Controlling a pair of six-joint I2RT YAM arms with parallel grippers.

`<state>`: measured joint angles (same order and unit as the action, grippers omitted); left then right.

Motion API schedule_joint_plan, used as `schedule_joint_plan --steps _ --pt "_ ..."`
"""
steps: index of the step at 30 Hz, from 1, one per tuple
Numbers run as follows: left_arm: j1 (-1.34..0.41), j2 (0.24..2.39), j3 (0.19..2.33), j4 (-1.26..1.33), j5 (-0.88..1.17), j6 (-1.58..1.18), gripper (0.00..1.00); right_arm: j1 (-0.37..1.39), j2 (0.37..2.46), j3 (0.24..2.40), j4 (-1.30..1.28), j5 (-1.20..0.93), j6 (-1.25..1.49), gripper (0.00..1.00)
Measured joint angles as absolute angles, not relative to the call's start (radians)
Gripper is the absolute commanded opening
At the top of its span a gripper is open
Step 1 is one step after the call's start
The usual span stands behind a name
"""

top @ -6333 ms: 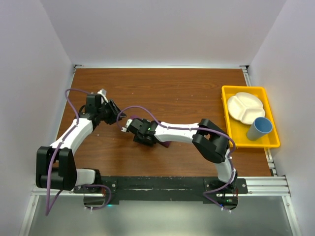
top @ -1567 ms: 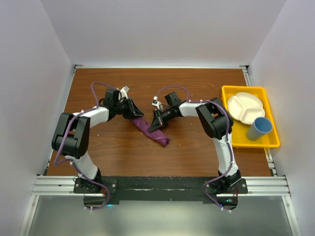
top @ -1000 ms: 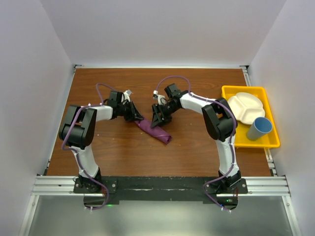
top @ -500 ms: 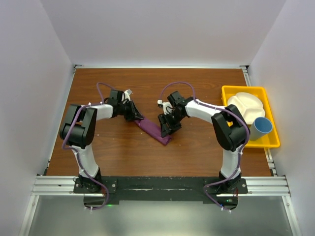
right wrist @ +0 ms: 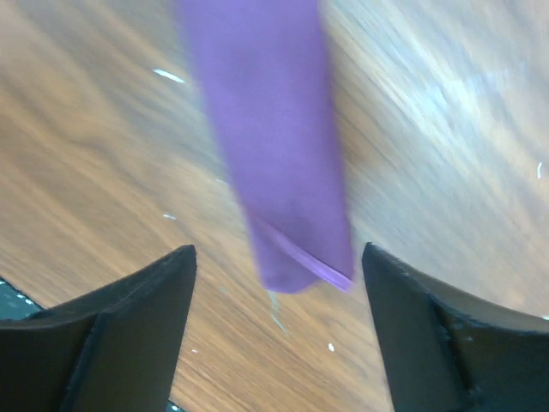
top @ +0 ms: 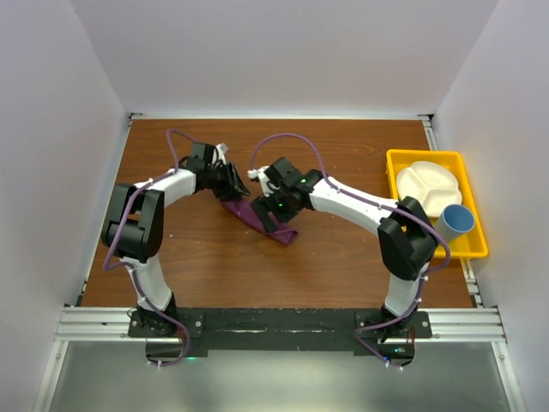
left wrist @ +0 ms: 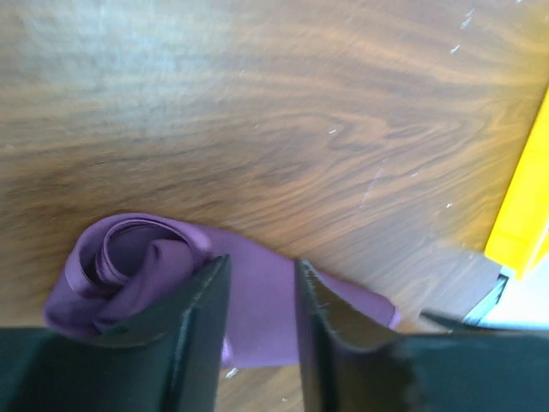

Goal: Fold the napkin, place the utensils inside, and roll it up
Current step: Roll the napkin with the utensil

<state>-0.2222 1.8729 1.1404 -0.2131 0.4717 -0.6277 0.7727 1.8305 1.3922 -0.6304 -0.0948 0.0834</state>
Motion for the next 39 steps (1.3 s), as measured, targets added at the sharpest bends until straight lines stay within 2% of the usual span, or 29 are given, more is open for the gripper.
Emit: schedule_joint_plan --steps 5,8,9,10,11,13,21,26,29,30,33,34,36,39 --pt "-0.221 1.766 1.176 -0.278 0.422 -0.636 0.51 0.881 1.901 1.546 -0.638 -0.002 0.032 0.89" --pt "-0.213 1.68 1.174 -0.306 0.383 -0.652 0.52 0.923 1.987 1.627 -0.64 0.065 0.006 0.86" --pt "-0.205 1.647 1.161 -0.309 0.337 -0.651 0.52 0.932 2.005 1.638 -0.63 0.09 -0.006 0.83" --pt "-0.19 1.629 1.15 -0.311 0.322 -0.656 0.51 0.938 2.014 1.651 -0.617 0.097 -0.017 0.75" --pt "-0.168 1.604 1.131 -0.321 0.315 -0.672 0.51 0.945 2.024 1.666 -0.618 0.114 -0.022 0.72" --pt "-0.121 1.547 1.086 -0.337 0.305 -0.691 0.51 0.948 2.038 1.671 -0.624 0.128 -0.032 0.67" --pt "-0.028 1.434 0.984 -0.373 0.278 -0.697 0.51 0.949 2.146 1.662 -0.635 0.167 -0.058 0.68" --pt "-0.023 1.423 0.95 -0.389 0.279 -0.698 0.51 0.954 2.147 1.642 -0.617 0.201 -0.071 0.62" --pt "-0.02 1.423 0.95 -0.384 0.279 -0.698 0.51 0.955 2.142 1.622 -0.591 0.23 -0.076 0.51" --pt "-0.02 1.423 0.95 -0.384 0.279 -0.698 0.51 0.956 2.141 1.617 -0.583 0.24 -0.08 0.42" --pt "-0.02 1.423 0.95 -0.383 0.279 -0.699 0.51 0.957 2.14 1.602 -0.555 0.279 -0.089 0.35" --pt "-0.02 1.423 0.95 -0.383 0.279 -0.699 0.51 0.957 2.14 1.6 -0.551 0.288 -0.091 0.29" --pt "-0.02 1.423 0.95 -0.382 0.279 -0.7 0.51 0.957 2.14 1.599 -0.546 0.307 -0.094 0.23" --pt "-0.02 1.423 0.945 -0.379 0.281 -0.7 0.51 0.957 2.14 1.599 -0.543 0.325 -0.096 0.05"
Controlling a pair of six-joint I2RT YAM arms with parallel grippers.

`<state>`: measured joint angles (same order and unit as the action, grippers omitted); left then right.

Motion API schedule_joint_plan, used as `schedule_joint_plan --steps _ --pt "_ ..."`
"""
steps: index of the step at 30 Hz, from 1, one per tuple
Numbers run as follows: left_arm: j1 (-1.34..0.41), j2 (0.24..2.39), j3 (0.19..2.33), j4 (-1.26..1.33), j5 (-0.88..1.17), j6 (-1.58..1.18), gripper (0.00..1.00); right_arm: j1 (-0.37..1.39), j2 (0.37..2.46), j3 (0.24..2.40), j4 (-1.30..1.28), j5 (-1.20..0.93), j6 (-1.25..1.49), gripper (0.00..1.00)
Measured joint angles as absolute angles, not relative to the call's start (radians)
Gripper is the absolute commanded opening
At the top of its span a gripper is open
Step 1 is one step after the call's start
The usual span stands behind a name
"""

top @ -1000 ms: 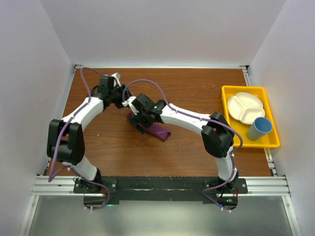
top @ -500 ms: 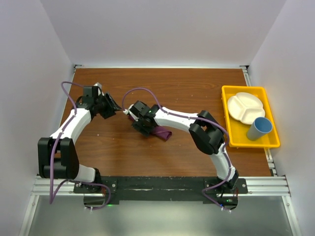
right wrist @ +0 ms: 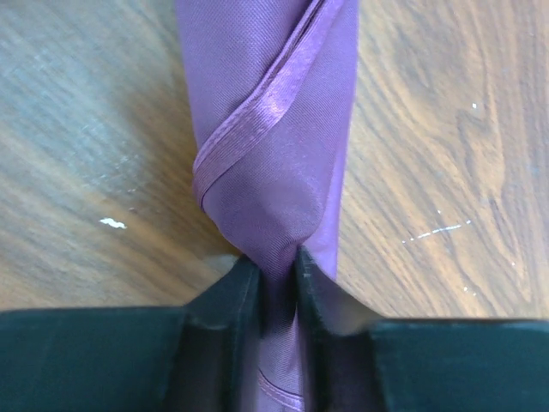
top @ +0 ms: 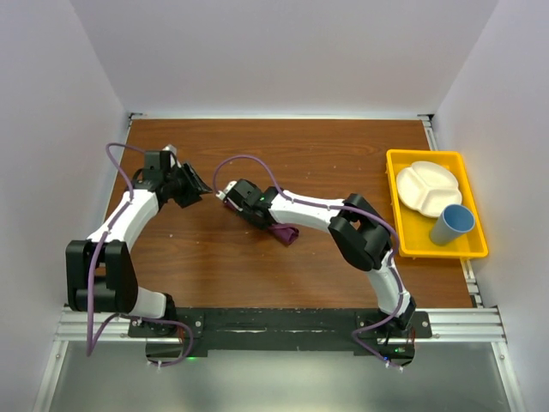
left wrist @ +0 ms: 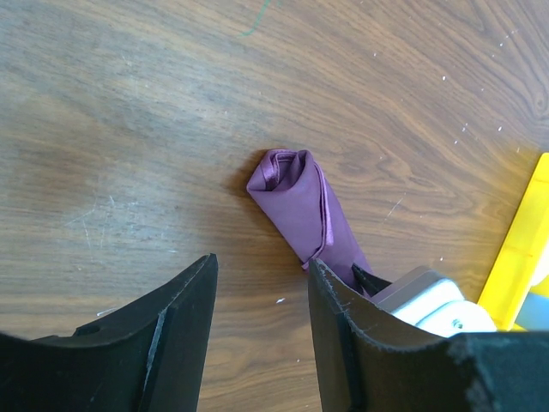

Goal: Fold the napkin, place the utensils inside, and roll it up
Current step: Roll the napkin with the utensil

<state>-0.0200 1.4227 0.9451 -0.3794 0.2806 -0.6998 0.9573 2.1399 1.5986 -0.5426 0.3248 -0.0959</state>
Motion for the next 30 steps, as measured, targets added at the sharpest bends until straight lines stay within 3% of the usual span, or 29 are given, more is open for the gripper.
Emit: schedule_joint_plan --steps 1,6,19,30 --pt "-0.02 1.423 0.942 -0.379 0.283 -0.7 0.51 0.957 2.14 1.599 -0.542 0.326 -0.096 0.0" --pt "-0.02 1.433 0.935 -0.356 0.336 -0.707 0.48 0.942 2.14 1.624 -0.571 0.268 -0.081 0.0" --pt "-0.069 1.591 0.918 -0.047 0.69 -0.799 0.41 0.669 2.14 1.684 -0.663 -0.359 0.143 0.0" --pt "-0.211 1.724 0.906 0.199 0.784 -0.937 0.31 0.667 2.14 1.599 -0.627 -0.411 0.206 0.0"
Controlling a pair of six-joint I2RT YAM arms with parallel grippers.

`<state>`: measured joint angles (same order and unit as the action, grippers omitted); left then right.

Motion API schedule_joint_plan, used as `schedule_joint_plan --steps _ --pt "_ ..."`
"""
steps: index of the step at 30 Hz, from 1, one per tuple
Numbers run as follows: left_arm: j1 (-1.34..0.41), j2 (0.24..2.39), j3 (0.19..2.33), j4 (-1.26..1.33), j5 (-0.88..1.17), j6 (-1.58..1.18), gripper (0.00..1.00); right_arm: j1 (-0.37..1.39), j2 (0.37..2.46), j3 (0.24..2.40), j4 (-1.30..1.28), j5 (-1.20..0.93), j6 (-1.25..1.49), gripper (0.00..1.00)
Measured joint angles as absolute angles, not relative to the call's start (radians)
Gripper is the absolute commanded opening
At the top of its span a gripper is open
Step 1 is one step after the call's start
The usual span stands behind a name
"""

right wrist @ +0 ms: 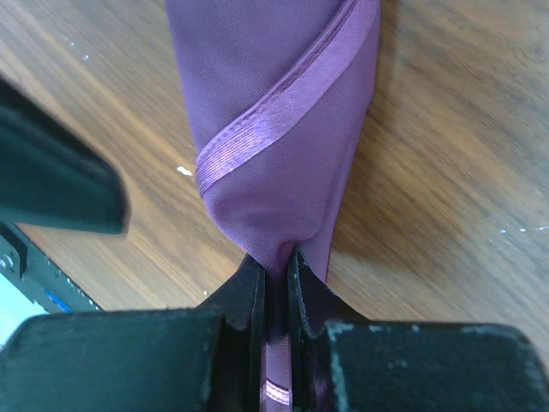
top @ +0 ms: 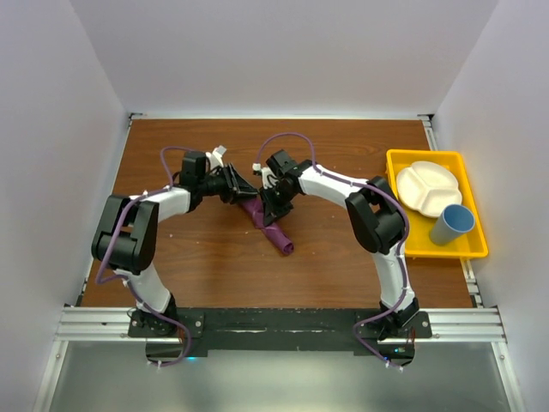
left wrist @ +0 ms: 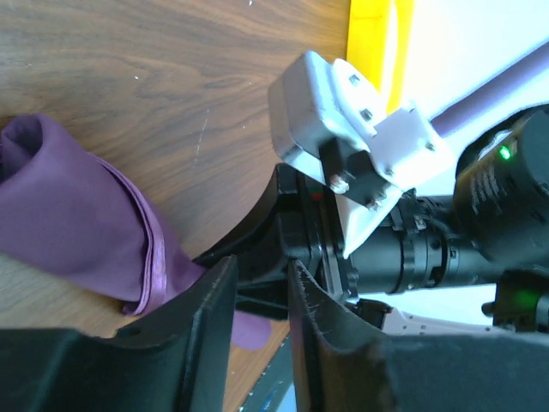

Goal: Fold the napkin, place the utensils inside, and roll it up
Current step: Roll the napkin with the utensil

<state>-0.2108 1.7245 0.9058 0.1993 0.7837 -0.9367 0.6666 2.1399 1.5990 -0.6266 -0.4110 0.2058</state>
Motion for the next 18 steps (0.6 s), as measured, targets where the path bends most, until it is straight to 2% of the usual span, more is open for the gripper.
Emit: schedule_joint_plan --steps 4,11,16,18 --pt "-0.212 1.774 0.904 0.273 0.816 -0.97 0.25 0.666 2.14 1.587 -0.616 -0.4 0.231 0.02" --pt "-0.213 1.821 0.926 0.316 0.846 -0.956 0.22 0.665 2.14 1.584 -0.616 -0.379 0.286 0.07" --pt "-0.212 1.855 0.952 0.327 0.882 -0.922 0.17 0.665 2.136 1.581 -0.62 -0.354 0.335 0.18" --pt "-0.212 1.864 0.978 0.3 0.891 -0.891 0.17 0.665 2.133 1.58 -0.625 -0.338 0.347 0.19"
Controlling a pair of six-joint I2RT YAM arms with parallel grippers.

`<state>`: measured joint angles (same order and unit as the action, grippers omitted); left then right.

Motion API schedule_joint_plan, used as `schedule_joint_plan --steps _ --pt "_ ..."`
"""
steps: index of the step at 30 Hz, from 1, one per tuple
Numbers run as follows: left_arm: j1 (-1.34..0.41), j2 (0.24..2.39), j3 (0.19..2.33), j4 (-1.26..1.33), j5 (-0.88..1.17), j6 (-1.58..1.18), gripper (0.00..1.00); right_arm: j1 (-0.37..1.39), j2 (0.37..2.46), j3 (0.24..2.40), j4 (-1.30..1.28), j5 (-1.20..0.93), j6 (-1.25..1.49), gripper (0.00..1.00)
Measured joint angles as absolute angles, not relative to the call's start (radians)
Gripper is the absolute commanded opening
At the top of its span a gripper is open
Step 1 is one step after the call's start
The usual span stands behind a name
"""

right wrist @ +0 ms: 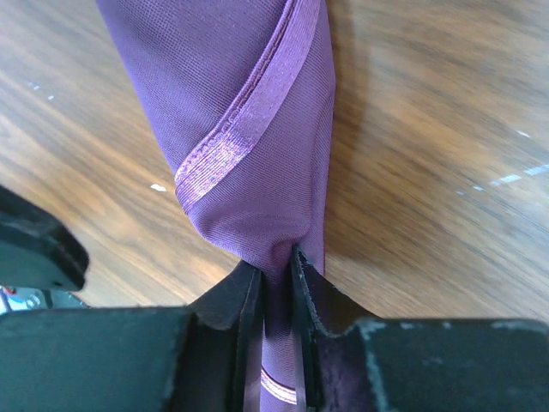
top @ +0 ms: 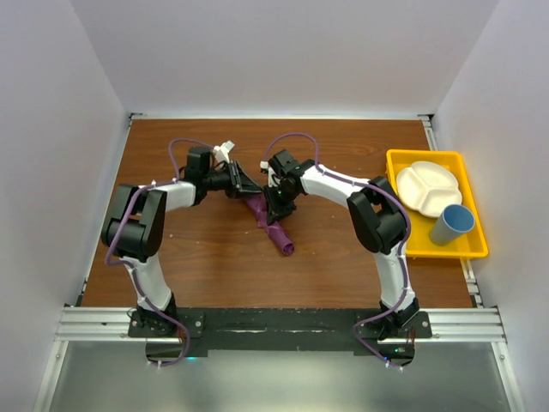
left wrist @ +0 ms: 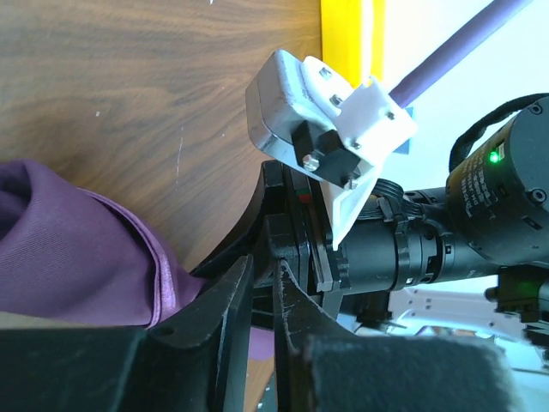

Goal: Fold the napkin, place the utensils inside, and roll it up
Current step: Roll the napkin with the utensil

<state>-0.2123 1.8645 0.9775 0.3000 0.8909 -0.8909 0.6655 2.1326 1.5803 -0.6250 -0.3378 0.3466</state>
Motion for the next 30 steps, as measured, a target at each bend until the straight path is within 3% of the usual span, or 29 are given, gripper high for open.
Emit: schedule_joint_plan --steps 9,13,17,24,30 --pt "-0.221 1.868 1.063 0.15 0.9 -0.77 0.15 0.674 2.114 1.578 -0.638 -0.258 0.346 0.23" --pt "-0.214 1.806 1.016 0.145 0.833 -0.767 0.16 0.689 2.086 1.552 -0.621 -0.233 0.321 0.07" --pt "-0.175 1.729 0.944 0.148 0.75 -0.77 0.17 0.707 2.054 1.546 -0.623 -0.215 0.294 0.04" --pt "-0.16 1.69 0.889 0.26 0.73 -0.809 0.16 0.715 2.048 1.546 -0.623 -0.198 0.276 0.1" --pt "-0.188 1.805 0.87 0.402 0.757 -0.898 0.15 0.729 2.048 1.546 -0.628 -0.168 0.263 0.16"
